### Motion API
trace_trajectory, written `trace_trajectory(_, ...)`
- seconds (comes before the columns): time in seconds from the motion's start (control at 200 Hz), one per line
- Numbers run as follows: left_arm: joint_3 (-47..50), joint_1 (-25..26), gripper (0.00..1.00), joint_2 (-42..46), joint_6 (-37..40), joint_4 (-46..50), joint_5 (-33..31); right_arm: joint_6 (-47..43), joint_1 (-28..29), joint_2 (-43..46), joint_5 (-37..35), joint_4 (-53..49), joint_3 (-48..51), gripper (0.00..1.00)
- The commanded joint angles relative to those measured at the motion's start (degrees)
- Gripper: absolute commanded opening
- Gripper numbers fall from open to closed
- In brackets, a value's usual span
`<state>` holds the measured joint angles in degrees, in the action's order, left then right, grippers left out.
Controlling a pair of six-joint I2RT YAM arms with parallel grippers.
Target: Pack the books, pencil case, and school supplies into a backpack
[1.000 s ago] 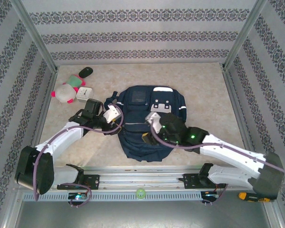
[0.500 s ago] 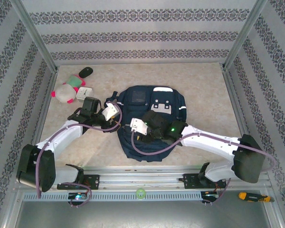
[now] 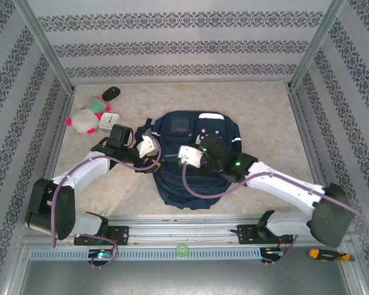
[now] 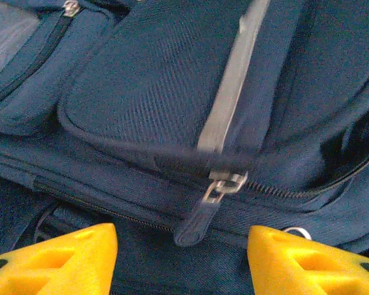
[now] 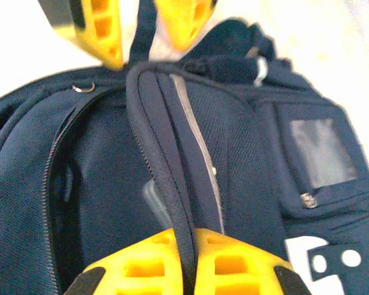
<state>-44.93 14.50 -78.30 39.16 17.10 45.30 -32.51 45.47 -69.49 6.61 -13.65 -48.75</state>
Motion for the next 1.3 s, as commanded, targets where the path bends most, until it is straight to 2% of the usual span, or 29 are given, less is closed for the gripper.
trace_trajectory(0.0, -2.63, -0.69, 0.57, -2.51, 4.33, 2.35, 6.49, 0.93, -4.50, 5.17, 12.57, 4.53, 1.69, 0.00)
trace_trajectory(0.25, -4.69, -0.49, 0.61, -4.07, 2.33, -1.49, 11.79, 0.76, -6.18, 5.11, 14.66, 5.60, 3.04, 0.00)
trace_trajectory(0.39, -5.45, 0.71, 0.65, -4.64, 3.46, 0.12, 14.88, 1.43, -6.41, 4.98, 14.24, 6.14, 3.15, 0.00)
trace_trajectory(0.575, -5.68, 1.20, 0.68, -4.84, 6.36, 6.73, 14.66, 1.75, -6.37, 4.37, 13.94, 6.33, 2.79, 0.00)
trace_trajectory(0.695, -5.44, 2.05, 0.69, -5.08, 6.88, 8.04, 12.24, 1.75, -6.37, 4.17, 14.00, 6.36, 2.48, 0.00)
trace_trajectory(0.885, -7.84, 5.11, 0.65, -7.81, 6.46, 9.93, 9.08, 2.34, -6.38, 3.87, 13.69, 6.63, 2.17, 0.00)
trace_trajectory(1.005, -8.26, 6.81, 0.55, -8.78, 4.31, 9.14, 6.44, 2.72, -6.37, 3.85, 13.47, 6.71, 2.17, 0.00)
trace_trajectory(1.08, -8.05, 7.51, 0.42, -8.80, 2.18, 8.21, 4.50, 3.03, -6.38, 3.86, 12.79, 6.76, 2.10, 0.00)
trace_trajectory(1.15, -7.45, 8.55, 0.36, -8.19, 1.27, 8.64, 3.19, 3.50, -6.41, 3.82, 12.15, 6.81, 1.92, 0.00)
trace_trajectory(1.295, -4.70, 10.45, 0.08, -4.42, -2.45, 7.50, 1.86, 5.14, -6.43, 3.66, 8.21, 6.71, 2.05, 0.00)
